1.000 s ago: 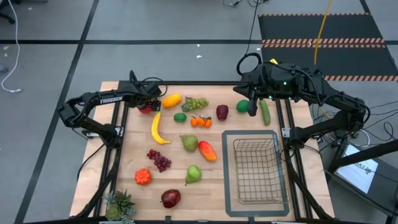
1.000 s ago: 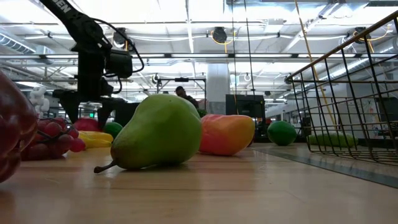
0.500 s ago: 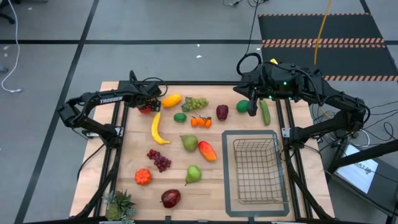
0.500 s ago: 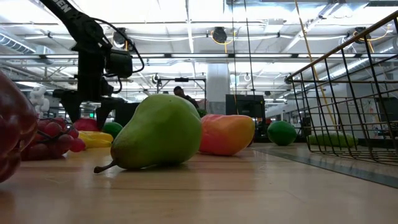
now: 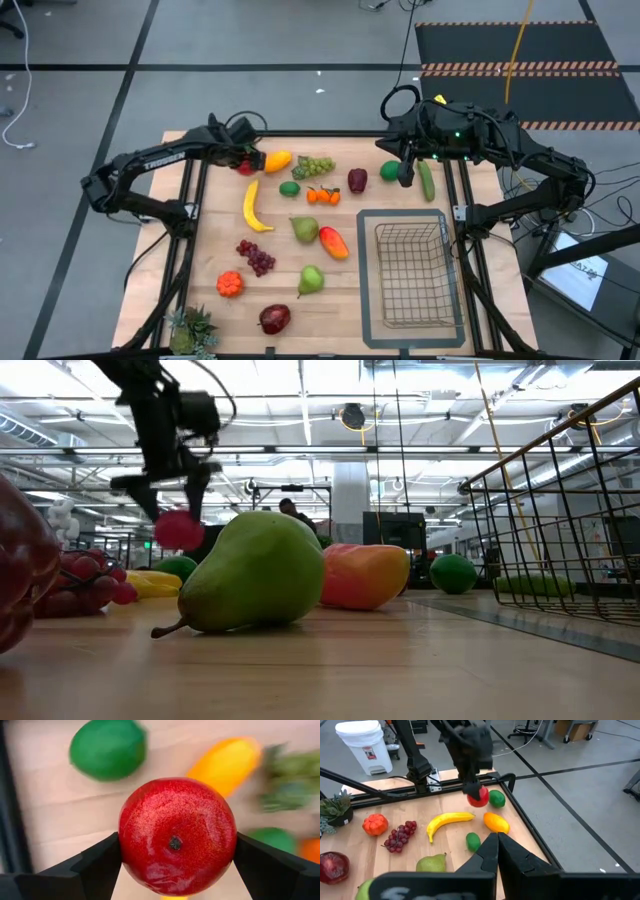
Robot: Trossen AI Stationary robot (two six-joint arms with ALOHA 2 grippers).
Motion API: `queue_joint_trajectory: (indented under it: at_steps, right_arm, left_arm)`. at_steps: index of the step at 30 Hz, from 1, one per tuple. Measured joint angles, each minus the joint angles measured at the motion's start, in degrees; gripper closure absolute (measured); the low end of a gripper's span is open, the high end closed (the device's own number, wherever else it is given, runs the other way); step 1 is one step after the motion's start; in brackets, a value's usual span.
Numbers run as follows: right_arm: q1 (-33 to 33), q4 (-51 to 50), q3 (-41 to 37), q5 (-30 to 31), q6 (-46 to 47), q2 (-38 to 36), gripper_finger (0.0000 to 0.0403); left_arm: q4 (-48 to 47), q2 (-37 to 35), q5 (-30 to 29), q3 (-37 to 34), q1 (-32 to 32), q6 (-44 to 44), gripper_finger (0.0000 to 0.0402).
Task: Build produce basket
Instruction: Put the red apple into the wire basket
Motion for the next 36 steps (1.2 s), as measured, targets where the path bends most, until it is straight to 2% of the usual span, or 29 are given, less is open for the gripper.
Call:
queue_joint_trajectory:
  at_steps: [10,15,27,36]
  right_arm:
    - [0.01,1.06,-1.86,0.0,0.05,-0.04,0.0403]
    - [0.01,6.24,-5.05,-0.1,2.99,0.01,0.0403]
    - [0.06,21.64,-7.32,-0.39,6.08,0.0,0.04]
    - [0.06,32.89,-7.32,-0.33,4.41,0.0,0.0345]
  left_arm:
    - [0.87,-7.79,2.48,10.0,-4.32,-3.75,0.0051]
    - [3.35,-10.1,2.46,14.64,-6.78,-4.39,0.0051]
    - [25.09,-13.35,2.47,16.09,-12.25,-8.24,0.005]
    - [38.21,-12.19,2.56,16.09,-14.91,-9.19,0.005]
